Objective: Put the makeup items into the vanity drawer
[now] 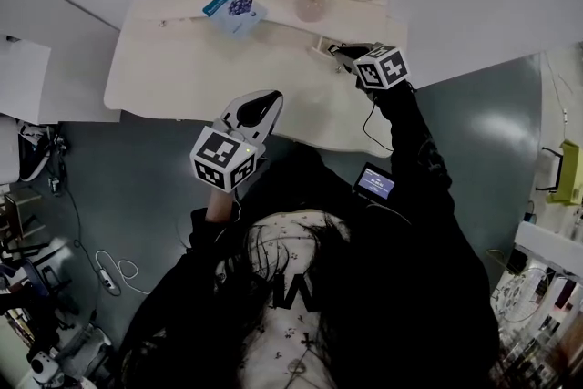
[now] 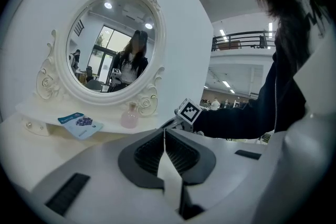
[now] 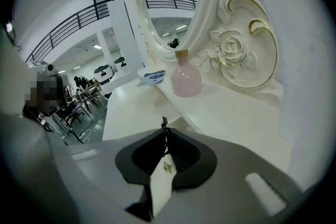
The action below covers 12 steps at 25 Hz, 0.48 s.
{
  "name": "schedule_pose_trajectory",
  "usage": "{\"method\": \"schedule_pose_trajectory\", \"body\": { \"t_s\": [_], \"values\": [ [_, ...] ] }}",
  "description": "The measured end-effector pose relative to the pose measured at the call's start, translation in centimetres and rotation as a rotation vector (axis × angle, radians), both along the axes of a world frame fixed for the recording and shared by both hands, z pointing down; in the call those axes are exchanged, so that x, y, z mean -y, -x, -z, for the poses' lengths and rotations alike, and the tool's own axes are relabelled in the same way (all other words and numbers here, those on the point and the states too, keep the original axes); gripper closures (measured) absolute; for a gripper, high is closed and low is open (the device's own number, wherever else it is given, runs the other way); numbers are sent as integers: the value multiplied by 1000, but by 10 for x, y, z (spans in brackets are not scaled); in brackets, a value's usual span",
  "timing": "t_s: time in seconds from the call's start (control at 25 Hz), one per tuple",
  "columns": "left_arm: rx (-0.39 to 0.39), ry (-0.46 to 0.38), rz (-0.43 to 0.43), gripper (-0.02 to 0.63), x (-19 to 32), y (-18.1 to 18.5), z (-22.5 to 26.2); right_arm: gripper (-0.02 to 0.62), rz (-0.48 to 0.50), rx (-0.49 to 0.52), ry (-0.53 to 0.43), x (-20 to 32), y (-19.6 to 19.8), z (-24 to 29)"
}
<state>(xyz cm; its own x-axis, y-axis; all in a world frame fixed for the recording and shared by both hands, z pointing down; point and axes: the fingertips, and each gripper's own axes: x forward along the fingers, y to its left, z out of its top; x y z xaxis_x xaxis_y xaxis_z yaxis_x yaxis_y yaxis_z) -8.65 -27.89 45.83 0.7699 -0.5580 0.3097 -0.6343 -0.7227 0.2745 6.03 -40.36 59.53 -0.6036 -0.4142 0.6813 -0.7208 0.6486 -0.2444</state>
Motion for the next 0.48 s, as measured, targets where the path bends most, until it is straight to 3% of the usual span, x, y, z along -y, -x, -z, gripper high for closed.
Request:
{"method": "schedule_pose_trajectory", "body": {
  "t_s": [0.12, 0.48],
  "values": [
    [8, 8, 5, 606, 2, -1, -3, 564, 32, -24, 22, 8, -1, -6],
    [15, 11, 35, 606, 11, 2, -4, 563, 109, -219, 6, 14, -6, -38]
  ]
}}
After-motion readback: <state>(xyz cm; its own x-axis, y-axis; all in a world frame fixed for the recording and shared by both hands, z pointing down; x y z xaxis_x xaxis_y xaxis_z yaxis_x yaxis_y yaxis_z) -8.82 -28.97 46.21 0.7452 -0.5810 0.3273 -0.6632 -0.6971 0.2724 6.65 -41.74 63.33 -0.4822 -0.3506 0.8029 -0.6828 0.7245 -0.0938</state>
